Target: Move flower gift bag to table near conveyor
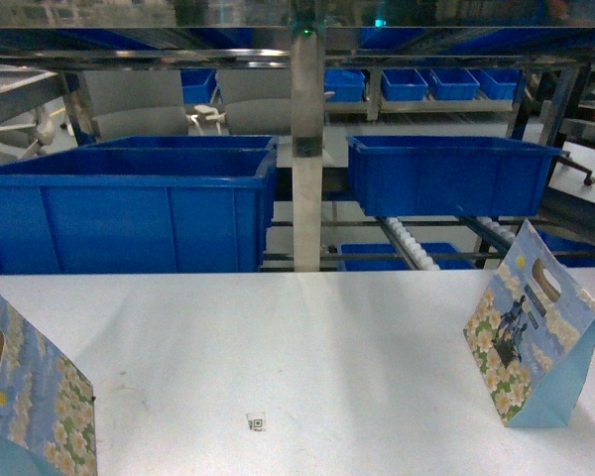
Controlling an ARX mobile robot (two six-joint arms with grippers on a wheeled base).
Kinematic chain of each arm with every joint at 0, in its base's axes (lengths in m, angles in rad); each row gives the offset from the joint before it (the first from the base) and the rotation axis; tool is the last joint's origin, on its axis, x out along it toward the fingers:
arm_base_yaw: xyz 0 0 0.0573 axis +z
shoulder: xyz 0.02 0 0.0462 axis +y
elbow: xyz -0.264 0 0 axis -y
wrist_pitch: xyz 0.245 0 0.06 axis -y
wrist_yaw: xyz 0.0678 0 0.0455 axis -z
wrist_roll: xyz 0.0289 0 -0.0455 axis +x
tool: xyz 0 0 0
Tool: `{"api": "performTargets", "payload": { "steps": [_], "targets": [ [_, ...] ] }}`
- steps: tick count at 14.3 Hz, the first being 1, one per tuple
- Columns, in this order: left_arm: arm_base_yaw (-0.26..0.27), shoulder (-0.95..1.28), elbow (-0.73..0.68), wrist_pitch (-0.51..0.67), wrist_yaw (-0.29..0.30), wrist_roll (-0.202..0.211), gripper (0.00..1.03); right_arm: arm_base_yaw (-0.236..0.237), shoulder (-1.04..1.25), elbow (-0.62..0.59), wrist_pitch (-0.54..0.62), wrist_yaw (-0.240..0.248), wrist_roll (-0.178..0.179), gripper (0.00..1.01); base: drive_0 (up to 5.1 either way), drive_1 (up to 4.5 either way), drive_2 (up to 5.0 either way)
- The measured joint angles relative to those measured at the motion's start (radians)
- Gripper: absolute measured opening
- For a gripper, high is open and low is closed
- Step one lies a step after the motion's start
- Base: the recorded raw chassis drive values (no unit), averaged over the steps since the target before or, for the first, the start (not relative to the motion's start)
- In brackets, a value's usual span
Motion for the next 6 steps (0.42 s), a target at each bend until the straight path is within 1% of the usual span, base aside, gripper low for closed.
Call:
{"api": "performTargets", "payload": {
  "steps": [3, 4, 5, 6],
  "targets": [
    [0.000, 0.000, 0.000, 0.000, 0.000, 0.000, 0.84, 0.000, 0.000, 0.000, 0.000, 0.000, 0.000, 0.91, 0.0, 0.00, 0.0],
    [0.000, 0.000, 0.000, 0.000, 0.000, 0.000, 0.90, 0.000, 0.000, 0.000, 0.000, 0.000, 0.000, 0.96, 0.0, 0.00, 0.0],
    [0.000, 0.000, 0.000, 0.000, 0.000, 0.000, 0.99, 0.000, 0.000, 0.000, 0.000, 0.000, 0.000, 1.00, 0.0, 0.00, 0.0],
    [0.000, 0.000, 0.000, 0.000, 0.000, 0.000, 1.00, 0.000, 0.000, 0.000, 0.000, 0.000, 0.000, 0.98, 0.0, 0.00, 0.0]
  ]
}}
